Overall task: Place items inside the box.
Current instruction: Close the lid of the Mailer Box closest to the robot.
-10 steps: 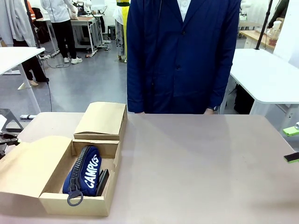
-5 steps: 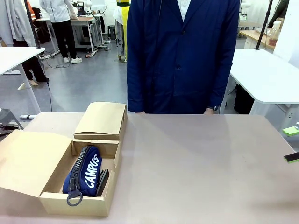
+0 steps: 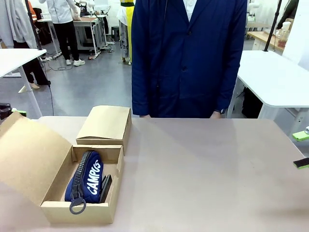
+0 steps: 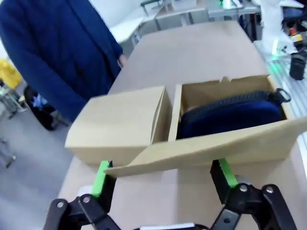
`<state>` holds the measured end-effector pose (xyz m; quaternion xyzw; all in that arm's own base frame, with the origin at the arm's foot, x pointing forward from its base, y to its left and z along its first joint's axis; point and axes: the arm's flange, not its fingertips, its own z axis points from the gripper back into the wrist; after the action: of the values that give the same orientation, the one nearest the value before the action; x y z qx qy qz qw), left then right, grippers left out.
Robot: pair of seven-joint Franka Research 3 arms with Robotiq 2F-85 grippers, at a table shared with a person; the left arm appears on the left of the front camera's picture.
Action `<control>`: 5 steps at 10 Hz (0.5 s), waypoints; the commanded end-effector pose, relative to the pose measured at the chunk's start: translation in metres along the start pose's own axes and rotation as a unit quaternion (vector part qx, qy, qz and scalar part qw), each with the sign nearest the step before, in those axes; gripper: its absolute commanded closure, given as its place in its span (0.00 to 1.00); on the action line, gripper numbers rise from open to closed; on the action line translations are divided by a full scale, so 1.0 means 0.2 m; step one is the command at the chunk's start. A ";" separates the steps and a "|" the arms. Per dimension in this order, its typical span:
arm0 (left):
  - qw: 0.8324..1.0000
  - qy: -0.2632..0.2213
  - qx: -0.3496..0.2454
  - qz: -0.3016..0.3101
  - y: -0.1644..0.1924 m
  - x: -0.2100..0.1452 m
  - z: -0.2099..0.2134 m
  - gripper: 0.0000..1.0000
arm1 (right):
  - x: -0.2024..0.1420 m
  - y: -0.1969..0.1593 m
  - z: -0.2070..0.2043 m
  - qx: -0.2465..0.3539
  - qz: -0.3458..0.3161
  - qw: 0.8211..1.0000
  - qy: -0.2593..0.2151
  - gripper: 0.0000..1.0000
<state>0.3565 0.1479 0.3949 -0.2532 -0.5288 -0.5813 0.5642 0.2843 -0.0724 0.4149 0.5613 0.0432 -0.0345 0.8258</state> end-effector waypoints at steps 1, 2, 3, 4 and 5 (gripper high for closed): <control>0.999 -0.027 -0.010 -0.033 -0.10 -0.01 -0.13 0.00 | 0.00 0.02 0.00 0.012 -0.006 1.000 -0.003 0.00; 1.000 -0.013 -0.012 -0.021 -0.10 0.03 -0.20 0.00 | 0.00 0.02 0.00 0.012 -0.006 1.000 -0.003 0.00; 1.000 0.008 0.006 0.005 -0.10 0.07 -0.27 0.00 | 0.00 0.02 0.00 0.012 -0.006 1.000 -0.003 0.00; 0.998 0.014 0.035 0.049 -0.08 0.09 -0.34 0.00 | 0.00 0.02 0.00 0.012 -0.006 1.000 -0.003 0.00; 0.994 0.032 0.080 0.068 -0.07 0.11 -0.41 0.00 | 0.00 0.02 0.00 0.012 -0.006 1.000 -0.003 0.00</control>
<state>0.3638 0.0864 0.3838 -0.2447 -0.5249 -0.5482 0.6033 0.2843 -0.0725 0.4150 0.5613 0.0431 -0.0345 0.8258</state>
